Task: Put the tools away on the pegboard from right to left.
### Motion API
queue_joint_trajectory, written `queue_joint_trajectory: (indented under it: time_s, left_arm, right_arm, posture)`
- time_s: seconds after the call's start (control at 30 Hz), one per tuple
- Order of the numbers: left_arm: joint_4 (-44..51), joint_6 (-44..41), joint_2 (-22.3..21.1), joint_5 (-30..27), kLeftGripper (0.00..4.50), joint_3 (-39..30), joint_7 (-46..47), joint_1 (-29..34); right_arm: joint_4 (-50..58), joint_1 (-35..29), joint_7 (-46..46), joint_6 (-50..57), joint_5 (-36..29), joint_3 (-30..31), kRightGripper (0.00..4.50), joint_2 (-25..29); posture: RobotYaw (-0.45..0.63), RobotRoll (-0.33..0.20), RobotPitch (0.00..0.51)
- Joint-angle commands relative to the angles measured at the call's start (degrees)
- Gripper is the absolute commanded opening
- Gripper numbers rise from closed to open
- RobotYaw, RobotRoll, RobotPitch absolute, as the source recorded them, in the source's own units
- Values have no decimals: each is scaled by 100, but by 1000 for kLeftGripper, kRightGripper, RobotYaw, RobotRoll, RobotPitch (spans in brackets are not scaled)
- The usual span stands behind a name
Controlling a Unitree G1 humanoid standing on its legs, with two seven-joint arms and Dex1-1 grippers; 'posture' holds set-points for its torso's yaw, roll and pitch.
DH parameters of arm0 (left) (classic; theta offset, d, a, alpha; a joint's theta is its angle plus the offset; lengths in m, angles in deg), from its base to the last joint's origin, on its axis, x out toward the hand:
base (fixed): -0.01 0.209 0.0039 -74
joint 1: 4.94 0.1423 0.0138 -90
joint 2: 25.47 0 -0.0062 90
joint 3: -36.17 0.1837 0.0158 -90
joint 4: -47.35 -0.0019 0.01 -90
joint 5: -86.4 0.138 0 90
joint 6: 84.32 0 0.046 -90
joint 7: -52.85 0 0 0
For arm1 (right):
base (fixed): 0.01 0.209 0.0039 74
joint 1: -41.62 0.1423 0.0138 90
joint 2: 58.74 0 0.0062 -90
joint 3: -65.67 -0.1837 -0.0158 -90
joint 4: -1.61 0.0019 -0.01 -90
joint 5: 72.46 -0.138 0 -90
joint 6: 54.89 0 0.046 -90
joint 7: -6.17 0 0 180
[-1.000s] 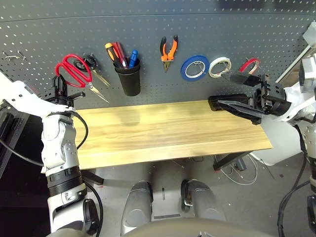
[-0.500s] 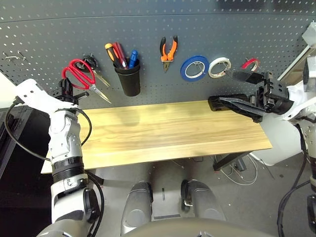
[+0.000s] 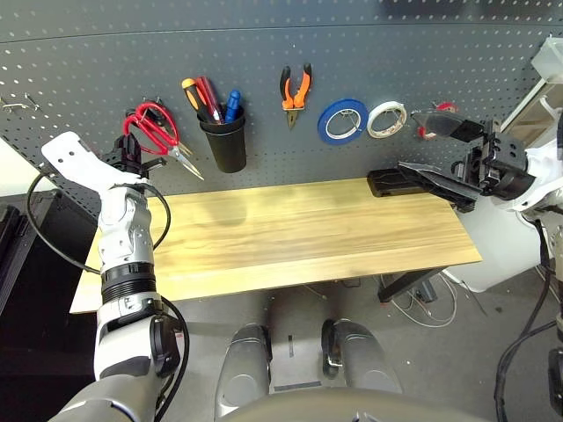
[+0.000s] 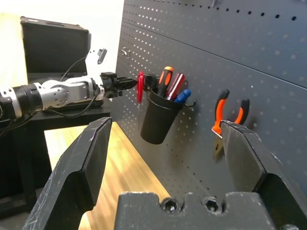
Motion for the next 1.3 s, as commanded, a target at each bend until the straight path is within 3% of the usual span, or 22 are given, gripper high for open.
queue_joint_trajectory:
  time_s: [0.03, 0.17, 0.2, 0.43, 0.73, 1.0, 1.3]
  left_arm:
    - [84, -87, -57, 56, 2784, 65, -56, 136]
    - [475, -283, -105, 51, 4334, 62, -67, 484]
    - [627, -310, -136, 71, 4464, 56, -82, 645]
    - [1226, -441, -141, 101, 4464, 29, -129, 1571]
    - [892, 475, 47, 477, 4464, 365, -371, 1834]
    - [640, 1111, 246, 402, 4464, 521, -721, 1962]
    - [943, 1077, 624, 344, 4464, 544, -610, 2074]
  right_arm:
    - [-20, -7, 102, 10, 119, 138, 4500, -75]
    - [-314, 77, 264, -54, 371, 293, 4500, -220]
    - [-424, 103, 360, -68, 421, 324, 4500, -308]
    - [-1712, 241, 1147, -898, 1524, 595, 4500, -1004]
    - [-4053, 529, 2439, -2683, 2994, 805, 4500, -1878]
    - [-5588, 823, 3816, -3718, 3424, 476, 4500, -2257]
    - [-6164, 888, 3763, -4251, 3356, 423, 4500, -2239]
  posture:
    - [-100, 0, 47]
    - [-66, 0, 51]
    - [-58, 0, 51]
    - [-5, 0, 52]
    - [-17, 0, 53]
    - [-33, 0, 53]
    - [-40, 0, 50]
